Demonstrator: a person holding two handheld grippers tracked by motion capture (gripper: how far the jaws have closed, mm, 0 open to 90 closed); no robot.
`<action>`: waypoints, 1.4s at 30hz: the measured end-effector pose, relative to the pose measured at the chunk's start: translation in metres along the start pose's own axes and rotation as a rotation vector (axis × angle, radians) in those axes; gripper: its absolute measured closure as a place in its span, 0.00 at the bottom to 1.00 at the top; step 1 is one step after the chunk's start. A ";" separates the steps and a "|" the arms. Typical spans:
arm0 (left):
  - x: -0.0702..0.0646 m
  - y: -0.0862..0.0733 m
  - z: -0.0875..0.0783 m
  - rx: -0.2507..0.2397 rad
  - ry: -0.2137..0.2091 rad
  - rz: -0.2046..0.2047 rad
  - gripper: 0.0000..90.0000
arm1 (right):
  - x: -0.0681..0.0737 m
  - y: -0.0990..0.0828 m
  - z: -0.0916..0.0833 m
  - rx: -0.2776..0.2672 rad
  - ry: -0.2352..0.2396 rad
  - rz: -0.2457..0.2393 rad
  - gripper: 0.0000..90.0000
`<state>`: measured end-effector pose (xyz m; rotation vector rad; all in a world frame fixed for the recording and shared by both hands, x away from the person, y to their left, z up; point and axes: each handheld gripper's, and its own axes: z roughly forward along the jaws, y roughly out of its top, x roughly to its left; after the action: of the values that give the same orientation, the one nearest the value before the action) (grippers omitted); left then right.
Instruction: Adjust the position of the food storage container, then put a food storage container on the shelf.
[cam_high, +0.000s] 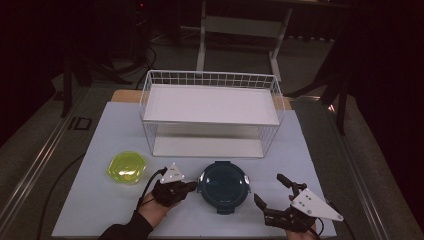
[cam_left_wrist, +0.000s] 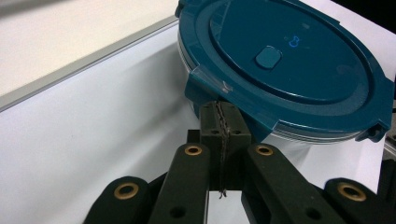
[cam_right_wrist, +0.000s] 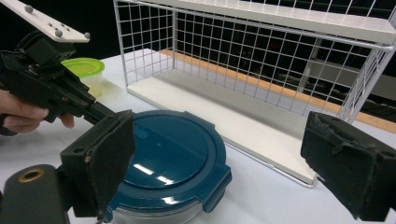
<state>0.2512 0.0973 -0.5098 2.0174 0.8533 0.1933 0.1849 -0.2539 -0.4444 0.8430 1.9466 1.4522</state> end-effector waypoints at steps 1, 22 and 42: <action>0.000 0.001 -0.001 -0.011 0.002 -0.004 0.97 | -0.001 0.000 0.000 0.003 0.002 0.001 0.11; -0.004 0.028 -0.049 -0.226 -0.129 -0.058 0.00 | -0.007 0.003 0.001 0.011 0.007 0.031 0.16; 0.002 0.046 -0.039 -0.134 -0.142 -0.098 0.00 | -0.016 0.010 0.018 0.119 -0.030 0.027 0.12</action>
<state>0.2576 0.1092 -0.4510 1.8362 0.8250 0.0495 0.2105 -0.2531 -0.4382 0.9412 2.0220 1.3416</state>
